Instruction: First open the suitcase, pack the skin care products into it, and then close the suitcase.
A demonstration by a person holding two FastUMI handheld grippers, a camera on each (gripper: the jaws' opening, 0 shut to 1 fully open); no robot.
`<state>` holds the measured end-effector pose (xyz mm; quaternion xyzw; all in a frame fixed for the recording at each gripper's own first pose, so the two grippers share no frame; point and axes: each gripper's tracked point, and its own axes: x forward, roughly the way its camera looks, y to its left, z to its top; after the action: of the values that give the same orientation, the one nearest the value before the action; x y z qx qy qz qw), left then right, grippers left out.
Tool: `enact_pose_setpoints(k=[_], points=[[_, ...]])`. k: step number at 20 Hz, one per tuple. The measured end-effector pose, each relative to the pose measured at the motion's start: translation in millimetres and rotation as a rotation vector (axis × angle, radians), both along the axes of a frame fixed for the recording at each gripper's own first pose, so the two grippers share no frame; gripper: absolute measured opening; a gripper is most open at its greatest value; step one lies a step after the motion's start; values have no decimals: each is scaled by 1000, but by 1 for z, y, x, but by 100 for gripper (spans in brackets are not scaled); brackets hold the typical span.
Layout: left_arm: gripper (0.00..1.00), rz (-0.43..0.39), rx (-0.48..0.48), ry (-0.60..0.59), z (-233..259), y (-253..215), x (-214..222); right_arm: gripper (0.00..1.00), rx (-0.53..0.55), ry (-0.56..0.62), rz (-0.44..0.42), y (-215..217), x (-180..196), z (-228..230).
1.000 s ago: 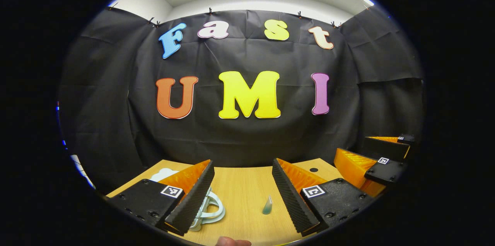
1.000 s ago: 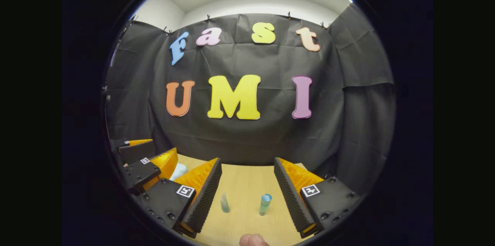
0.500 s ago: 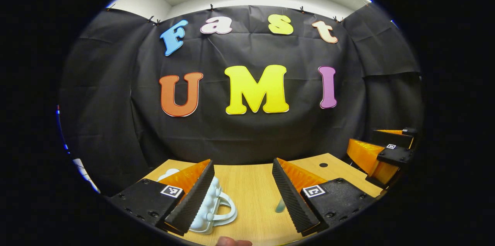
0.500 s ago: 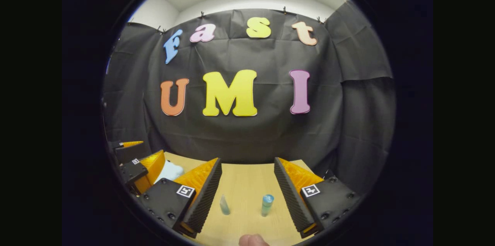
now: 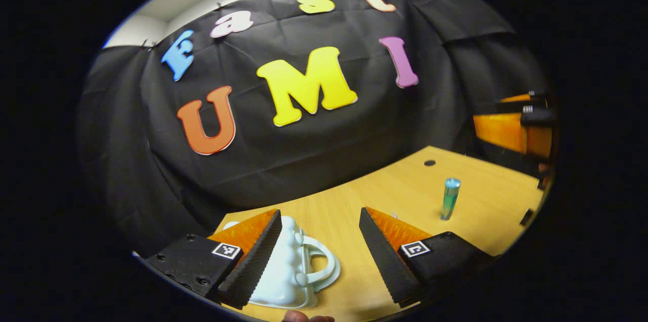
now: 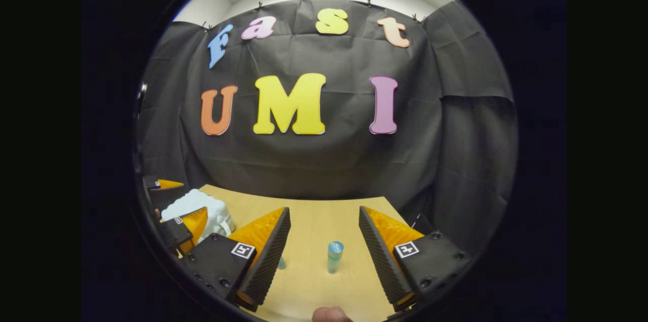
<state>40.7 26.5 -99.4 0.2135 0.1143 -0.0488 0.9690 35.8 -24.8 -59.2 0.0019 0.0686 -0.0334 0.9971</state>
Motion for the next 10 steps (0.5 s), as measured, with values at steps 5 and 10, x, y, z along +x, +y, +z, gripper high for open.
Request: enact_pose_setpoints(k=[5, 10], points=[[98, -83, 250, 189, -81, 28, 10, 81, 4, 90, -52, -24, -4, -35], [98, -61, 411, 416, -151, 63, 17, 81, 22, 120, -87, -39, -3, -43]])
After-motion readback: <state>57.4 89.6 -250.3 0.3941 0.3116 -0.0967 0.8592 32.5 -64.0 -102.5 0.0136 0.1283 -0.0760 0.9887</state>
